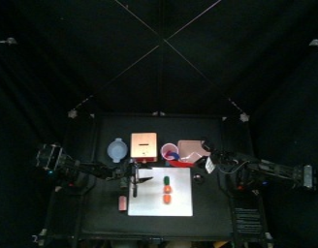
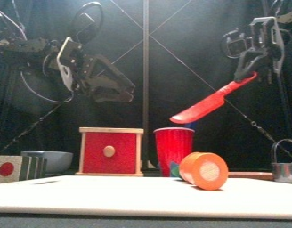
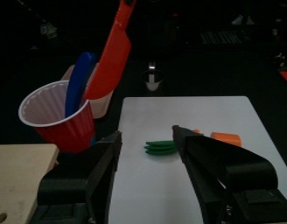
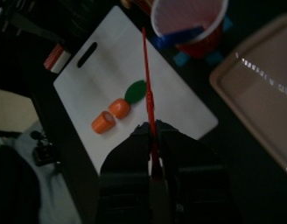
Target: Drop knife
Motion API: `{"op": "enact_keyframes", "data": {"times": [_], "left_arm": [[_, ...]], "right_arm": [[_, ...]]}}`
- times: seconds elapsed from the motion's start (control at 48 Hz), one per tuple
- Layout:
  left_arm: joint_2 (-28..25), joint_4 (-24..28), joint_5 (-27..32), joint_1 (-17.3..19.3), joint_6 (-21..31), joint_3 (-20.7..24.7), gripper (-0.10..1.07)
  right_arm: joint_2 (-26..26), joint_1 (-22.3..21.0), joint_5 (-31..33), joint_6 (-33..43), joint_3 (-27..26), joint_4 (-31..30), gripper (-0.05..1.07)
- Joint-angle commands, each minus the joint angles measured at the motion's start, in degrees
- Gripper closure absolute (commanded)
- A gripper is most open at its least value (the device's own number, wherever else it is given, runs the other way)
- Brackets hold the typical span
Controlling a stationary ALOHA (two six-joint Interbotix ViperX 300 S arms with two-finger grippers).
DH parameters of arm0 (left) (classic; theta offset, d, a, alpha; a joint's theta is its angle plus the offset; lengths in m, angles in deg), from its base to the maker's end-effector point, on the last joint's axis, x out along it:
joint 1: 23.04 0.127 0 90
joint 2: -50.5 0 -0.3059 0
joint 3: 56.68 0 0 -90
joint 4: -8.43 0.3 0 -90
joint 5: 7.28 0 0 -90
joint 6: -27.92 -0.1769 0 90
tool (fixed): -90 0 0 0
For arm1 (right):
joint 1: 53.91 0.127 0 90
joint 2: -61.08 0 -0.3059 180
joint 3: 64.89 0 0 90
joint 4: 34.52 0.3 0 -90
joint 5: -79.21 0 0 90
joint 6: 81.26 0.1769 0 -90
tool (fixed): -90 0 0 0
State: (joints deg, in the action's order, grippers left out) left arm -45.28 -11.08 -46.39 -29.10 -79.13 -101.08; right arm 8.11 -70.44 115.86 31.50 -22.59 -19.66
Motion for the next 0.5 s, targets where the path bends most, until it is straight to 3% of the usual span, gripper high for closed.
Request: {"op": "enact_keyframes", "data": {"times": [0.0, 0.104, 0.292, 0.479], "left_arm": [[0.88, -0.18, -0.70, 0.18, -0.18, 0.18, 0.11], [0.88, -0.09, -0.62, 0.18, -0.35, -0.18, 0.11], [0.88, 0.09, -0.62, 0.88, -0.53, -0.44, 0.11], [0.88, 1.76, -0.62, 2.02, -0.62, -0.97, 0.11]], "right_arm": [[2.20, 2.90, 2.99, 10.37, 0.97, -3.60, 0.83], [2.81, 8.79, 6.24, 26.72, 2.81, -8.79, 0.83], [-0.79, 19.60, 9.05, 51.59, 3.16, -21.01, 0.81], [-5.54, 26.72, 8.88, 68.29, 2.90, -27.33, 0.72]]}}
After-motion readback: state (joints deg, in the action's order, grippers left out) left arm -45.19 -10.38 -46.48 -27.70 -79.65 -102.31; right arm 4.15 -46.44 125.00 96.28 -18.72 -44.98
